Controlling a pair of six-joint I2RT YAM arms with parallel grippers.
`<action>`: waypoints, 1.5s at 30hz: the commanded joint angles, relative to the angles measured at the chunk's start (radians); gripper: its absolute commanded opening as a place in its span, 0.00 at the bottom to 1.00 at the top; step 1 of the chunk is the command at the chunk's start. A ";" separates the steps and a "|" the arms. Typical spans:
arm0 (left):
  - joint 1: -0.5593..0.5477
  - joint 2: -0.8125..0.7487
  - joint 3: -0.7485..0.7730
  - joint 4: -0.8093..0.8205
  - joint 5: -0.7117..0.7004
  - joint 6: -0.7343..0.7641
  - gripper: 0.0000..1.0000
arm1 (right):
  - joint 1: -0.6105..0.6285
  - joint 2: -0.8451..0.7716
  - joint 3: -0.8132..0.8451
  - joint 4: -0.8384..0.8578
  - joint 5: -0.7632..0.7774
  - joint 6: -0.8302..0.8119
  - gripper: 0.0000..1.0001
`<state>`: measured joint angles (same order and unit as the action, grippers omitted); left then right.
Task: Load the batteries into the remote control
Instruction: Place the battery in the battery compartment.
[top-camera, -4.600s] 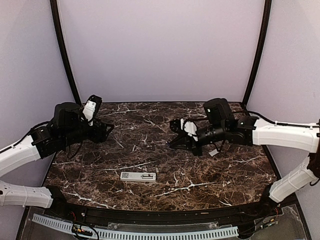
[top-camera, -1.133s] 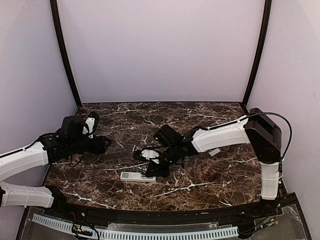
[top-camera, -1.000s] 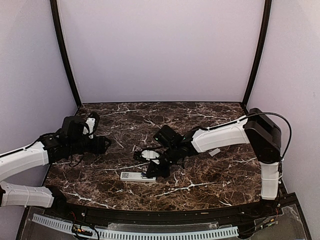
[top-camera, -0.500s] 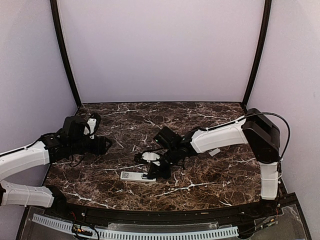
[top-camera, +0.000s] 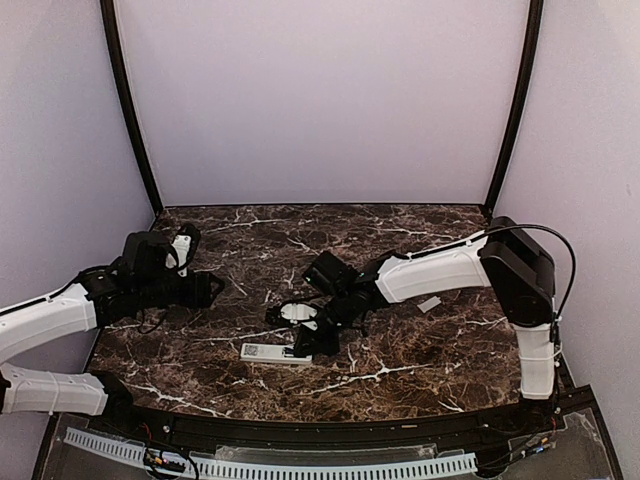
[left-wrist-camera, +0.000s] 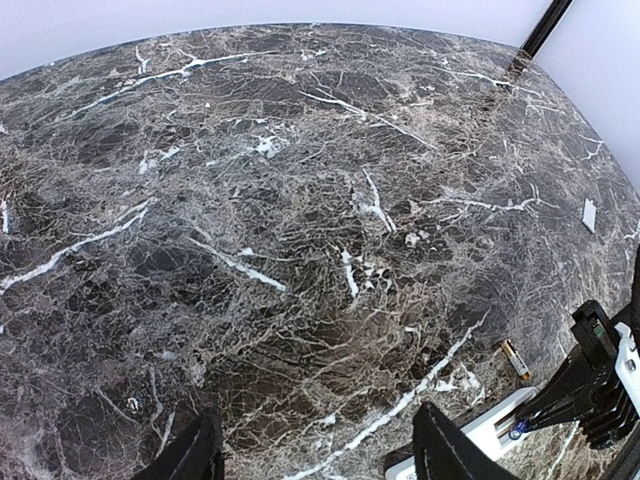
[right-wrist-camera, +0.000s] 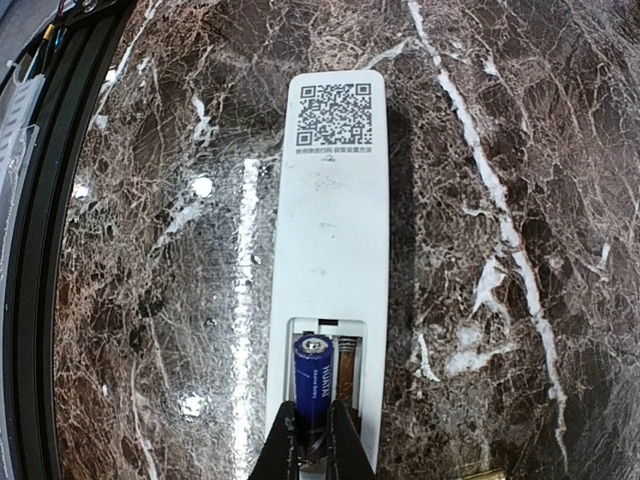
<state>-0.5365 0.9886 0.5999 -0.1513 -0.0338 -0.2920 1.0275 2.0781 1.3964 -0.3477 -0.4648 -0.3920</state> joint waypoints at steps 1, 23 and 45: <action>0.004 -0.030 -0.004 0.001 0.002 0.000 0.63 | -0.003 0.019 0.000 -0.066 0.041 -0.033 0.00; 0.004 -0.029 -0.008 0.008 0.010 0.000 0.63 | 0.001 0.055 0.054 -0.217 0.016 -0.096 0.06; 0.003 -0.032 -0.012 0.023 0.050 0.016 0.63 | -0.001 0.059 0.135 -0.296 0.020 -0.100 0.14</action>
<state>-0.5365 0.9737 0.5999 -0.1490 -0.0292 -0.2920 1.0275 2.1170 1.5082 -0.5495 -0.4702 -0.4816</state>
